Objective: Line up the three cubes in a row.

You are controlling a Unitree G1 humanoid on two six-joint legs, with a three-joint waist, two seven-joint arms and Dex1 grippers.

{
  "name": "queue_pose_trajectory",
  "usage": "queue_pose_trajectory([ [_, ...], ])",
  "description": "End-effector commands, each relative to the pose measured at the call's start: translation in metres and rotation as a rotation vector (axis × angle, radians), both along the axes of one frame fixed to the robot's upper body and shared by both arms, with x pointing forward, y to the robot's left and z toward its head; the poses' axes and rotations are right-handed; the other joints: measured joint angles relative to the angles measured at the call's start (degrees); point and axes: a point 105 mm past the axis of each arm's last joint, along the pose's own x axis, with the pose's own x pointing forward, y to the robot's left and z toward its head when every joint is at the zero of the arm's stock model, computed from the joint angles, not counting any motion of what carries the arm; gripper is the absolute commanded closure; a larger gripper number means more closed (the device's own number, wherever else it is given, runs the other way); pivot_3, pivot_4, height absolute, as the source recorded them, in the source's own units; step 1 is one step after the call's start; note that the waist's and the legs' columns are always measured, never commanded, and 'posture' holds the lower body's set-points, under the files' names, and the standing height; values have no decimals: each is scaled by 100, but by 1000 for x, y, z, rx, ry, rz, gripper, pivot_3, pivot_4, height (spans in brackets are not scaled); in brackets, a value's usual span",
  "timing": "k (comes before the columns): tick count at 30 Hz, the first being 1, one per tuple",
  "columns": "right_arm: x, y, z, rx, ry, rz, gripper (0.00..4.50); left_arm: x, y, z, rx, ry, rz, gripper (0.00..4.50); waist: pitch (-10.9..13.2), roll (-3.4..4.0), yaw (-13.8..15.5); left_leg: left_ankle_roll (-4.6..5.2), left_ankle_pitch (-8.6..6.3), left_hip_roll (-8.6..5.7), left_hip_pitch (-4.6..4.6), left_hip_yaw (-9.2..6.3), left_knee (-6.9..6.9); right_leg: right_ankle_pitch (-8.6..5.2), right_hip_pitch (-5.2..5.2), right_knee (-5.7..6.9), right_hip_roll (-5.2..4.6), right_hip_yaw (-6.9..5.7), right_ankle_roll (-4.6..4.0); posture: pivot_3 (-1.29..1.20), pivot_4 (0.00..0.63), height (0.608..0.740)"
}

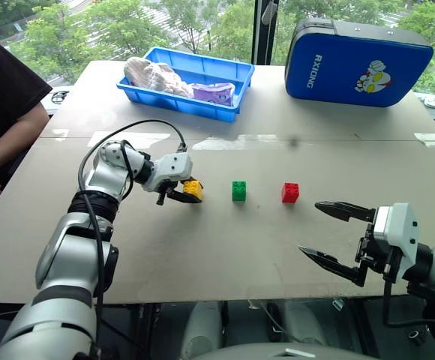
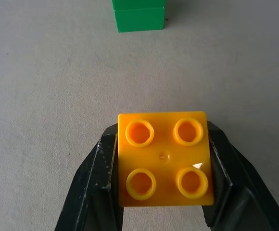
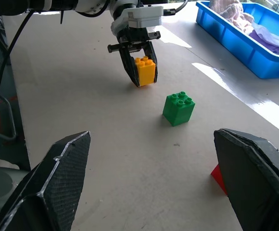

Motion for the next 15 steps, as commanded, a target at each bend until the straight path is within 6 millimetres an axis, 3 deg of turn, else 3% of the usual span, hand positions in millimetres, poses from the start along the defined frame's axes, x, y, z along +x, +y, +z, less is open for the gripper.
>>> queue_pose_trajectory([
  [1, -2, -1, 8, -6, -34, 6, 281, 6, -3, 10, -5, -44, 2, 3155, 0, 0, 0, 0, 0, 0, 0, 0, 0, 0, 0, 0, 0, 0, 0, 0, 150, 740],
  [4, -2, -1, 8, -8, -35, 4, 281, 7, -5, 10, -28, -18, 17, 3155, 0, 0, 1, 0, 0, -1, 0, 0, 0, 0, 0, 0, 0, 0, 0, 0, 150, 740],
  [11, -2, -3, 7, -10, -30, -2, 281, 9, -3, 11, -38, -23, 45, 81, 0, 0, -1, 0, 0, 0, 0, -1, 0, 0, 1, 0, 0, 0, 0, 0, 150, 740],
  [15, -1, -4, 13, 16, -39, -7, 281, 2, 4, 24, -86, -5, 56, 31, 0, 0, -9, 0, 0, 0, 0, -1, 0, 1, 1, 1, 0, 0, -1, 0, 150, 740],
])
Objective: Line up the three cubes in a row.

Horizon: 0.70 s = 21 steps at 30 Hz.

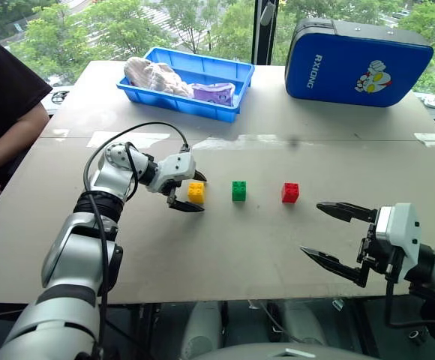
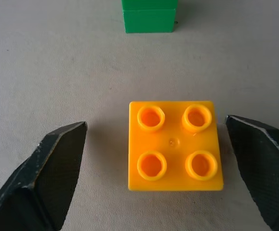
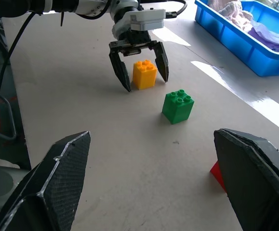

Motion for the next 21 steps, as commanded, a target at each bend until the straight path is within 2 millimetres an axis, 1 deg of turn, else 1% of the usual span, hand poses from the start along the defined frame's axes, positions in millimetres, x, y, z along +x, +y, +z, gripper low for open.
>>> queue_pose_trajectory([
  [1, 1, -3, 10, 0, -41, -5, 281, -3, 9, 28, -66, -43, 18, 31, 0, 0, -7, 0, 0, 1, 0, 0, 0, 0, 0, 0, 0, 0, 0, 0, 150, 740],
  [5, 6, -11, 7, 1, -20, -48, 281, -15, 25, 41, -149, -43, 123, 31, 0, 1, -42, 0, 0, 9, 4, 1, -1, 3, -1, 2, 0, 3, -6, 0, 150, 740],
  [6, 9, -16, 5, -3, -5, -81, 281, -23, 31, 47, -209, -36, 190, 31, -1, 2, -55, 0, 0, 10, 5, 1, -2, 6, -1, 3, 0, 4, -10, 0, 150, 740],
  [8, 14, -25, 1, -26, 15, -127, 281, -37, 38, 55, -296, -21, 292, 31, -1, 3, -71, 0, 0, 15, 7, 4, -2, 7, -1, 6, -2, 8, -13, 0, 150, 740],
  [10, 16, -37, -4, -54, 30, -162, 281, -58, 43, 57, -383, -8, 406, 31, 0, 3, -72, -1, 0, 17, 5, 2, -2, 4, -2, 6, -7, 5, -8, 0, 150, 740],
  [12, 17, -51, -8, -69, 62, -200, 281, -84, 46, 53, -469, 11, 541, 31, 0, 3, -78, -1, 0, 17, 7, 2, -2, -4, 0, 3, -15, 5, 5, 0, 150, 740],
  [14, 17, -60, -13, -90, 89, -207, 281, -100, 45, 48, -499, 16, 620, 31, -1, 4, -42, 0, -1, 15, 12, 3, -2, -5, 6, -2, -24, 4, 8, 0, 150, 740],
  [16, 14, -72, -23, -116, 135, -220, 281, -118, 46, 39, -546, 25, 715, 31, -7, 11, 2, 0, -1, 12, 16, -6, -1, -6, 11, -2, -23, -7, 8, 0, 150, 740],
  [19, 14, -93, -36, -150, 177, -261, 281, -141, 53, 23, -558, 28, 846, 31, -12, 16, 4, -2, -2, 12, 41, -9, -2, -7, 34, -2, -33, -9, 8, 0, 150, 740],
  [21, 14, -104, -42, -159, 193, -283, 281, -154, 56, 14, -557, 28, 891, 31, -12, 17, 1, -2, -3, 11, 44, -8, -2, -7, 35, -3, -37, -8, 7, 0, 150, 740],
])
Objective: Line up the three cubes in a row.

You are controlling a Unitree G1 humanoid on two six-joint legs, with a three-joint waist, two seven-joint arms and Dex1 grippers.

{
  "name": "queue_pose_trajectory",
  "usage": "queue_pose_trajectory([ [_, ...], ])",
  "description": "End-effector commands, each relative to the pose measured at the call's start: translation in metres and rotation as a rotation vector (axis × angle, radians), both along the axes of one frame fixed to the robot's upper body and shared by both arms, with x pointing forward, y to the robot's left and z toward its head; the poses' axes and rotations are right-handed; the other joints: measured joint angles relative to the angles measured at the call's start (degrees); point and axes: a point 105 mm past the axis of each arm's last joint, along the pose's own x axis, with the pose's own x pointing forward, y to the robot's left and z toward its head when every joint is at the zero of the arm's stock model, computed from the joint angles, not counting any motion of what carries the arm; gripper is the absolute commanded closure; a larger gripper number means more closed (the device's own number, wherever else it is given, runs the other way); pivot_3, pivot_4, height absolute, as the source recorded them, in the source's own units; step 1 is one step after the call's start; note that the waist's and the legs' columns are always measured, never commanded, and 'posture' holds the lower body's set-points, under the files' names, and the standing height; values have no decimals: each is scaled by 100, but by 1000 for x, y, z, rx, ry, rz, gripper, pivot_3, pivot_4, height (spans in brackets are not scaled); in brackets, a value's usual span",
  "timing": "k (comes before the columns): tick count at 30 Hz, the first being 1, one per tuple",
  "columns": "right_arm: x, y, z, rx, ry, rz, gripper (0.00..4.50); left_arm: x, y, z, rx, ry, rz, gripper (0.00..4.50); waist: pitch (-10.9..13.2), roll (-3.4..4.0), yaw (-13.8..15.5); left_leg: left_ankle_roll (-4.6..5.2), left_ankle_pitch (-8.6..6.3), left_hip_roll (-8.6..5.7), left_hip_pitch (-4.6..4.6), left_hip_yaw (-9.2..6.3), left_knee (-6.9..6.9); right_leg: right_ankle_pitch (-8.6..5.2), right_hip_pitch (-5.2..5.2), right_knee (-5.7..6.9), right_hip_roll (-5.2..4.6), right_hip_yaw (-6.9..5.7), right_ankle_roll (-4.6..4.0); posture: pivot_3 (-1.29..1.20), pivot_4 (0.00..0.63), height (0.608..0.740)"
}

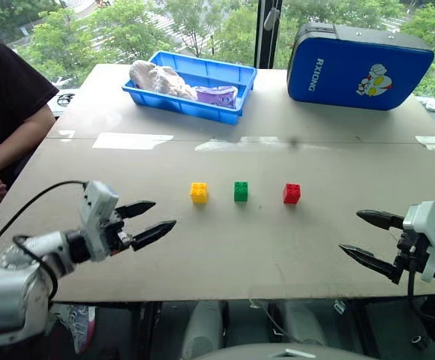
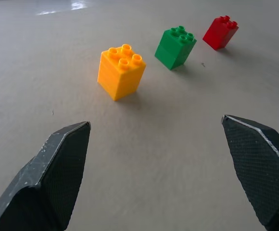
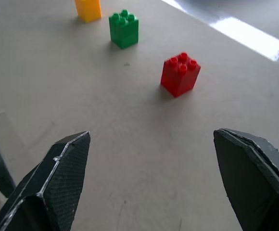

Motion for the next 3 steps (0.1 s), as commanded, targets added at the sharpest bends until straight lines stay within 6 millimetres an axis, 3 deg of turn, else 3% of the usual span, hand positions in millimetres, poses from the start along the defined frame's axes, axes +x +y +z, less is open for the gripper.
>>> queue_pose_trajectory([
  [1, 1, -17, 3, -35, -34, -15, 281, -13, 2, 6, 26, -56, 47, 31, -2, 4, -3, 0, 0, 0, 2, 0, 0, 0, 0, 0, 1, 0, 0, 0, 150, 740],
  [3, 2, -20, 3, -34, -35, -11, 281, -16, 0, 4, 20, -51, 47, 31, -3, 6, 1, -10, -6, -1, 6, 0, 0, 0, -1, 0, 1, 0, -1, 0, 150, 740],
])
